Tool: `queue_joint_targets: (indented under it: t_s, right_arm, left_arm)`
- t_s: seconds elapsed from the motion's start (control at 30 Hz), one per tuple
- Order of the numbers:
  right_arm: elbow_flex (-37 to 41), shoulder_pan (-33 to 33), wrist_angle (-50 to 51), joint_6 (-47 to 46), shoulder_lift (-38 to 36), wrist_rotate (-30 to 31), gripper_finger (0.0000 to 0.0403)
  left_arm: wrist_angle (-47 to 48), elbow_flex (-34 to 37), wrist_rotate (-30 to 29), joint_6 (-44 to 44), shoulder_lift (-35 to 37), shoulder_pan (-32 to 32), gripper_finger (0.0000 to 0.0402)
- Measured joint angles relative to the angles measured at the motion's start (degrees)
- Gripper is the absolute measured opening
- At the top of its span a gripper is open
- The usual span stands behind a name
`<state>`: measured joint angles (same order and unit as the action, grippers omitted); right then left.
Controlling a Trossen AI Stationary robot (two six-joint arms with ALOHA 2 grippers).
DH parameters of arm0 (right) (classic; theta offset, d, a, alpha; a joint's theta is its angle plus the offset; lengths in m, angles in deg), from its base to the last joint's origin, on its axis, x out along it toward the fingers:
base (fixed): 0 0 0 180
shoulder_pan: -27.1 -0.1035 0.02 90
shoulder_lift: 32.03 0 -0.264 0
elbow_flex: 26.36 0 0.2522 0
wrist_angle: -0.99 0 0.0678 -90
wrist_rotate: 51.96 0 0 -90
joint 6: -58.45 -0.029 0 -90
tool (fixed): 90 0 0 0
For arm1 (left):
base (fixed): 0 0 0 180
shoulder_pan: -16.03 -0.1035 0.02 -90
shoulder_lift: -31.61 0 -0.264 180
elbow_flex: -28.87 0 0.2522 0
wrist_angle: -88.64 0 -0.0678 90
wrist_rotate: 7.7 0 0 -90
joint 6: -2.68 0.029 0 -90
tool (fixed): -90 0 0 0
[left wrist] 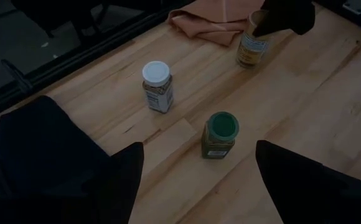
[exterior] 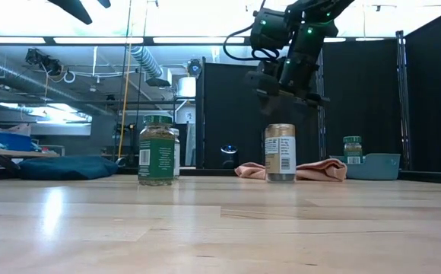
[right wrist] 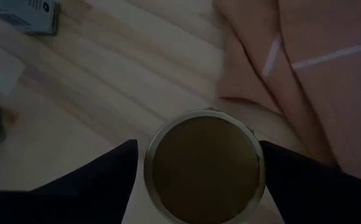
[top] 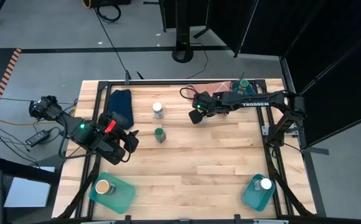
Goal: Sort spices by type
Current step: Put the brown seasoning bottle into the green transparent bin
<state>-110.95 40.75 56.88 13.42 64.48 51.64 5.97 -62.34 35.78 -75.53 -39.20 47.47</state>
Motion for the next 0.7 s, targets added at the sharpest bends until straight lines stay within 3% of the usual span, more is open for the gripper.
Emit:
queue_joint_targets:
  t_s: [0.3, 0.7]
  right_arm:
    - [0.0, 0.0, 0.3, 0.2, 0.0, 0.0, 0.0285]
    - [1.1, -0.8, -0.2, -0.9, -0.5, 0.2, 0.0282]
  left_arm:
    - [0.0, 0.0, 0.0, 0.0, 0.0, 0.0, 0.0314]
    - [-0.3, 0.0, 0.0, 0.0, 0.0, 0.0, 0.0314]
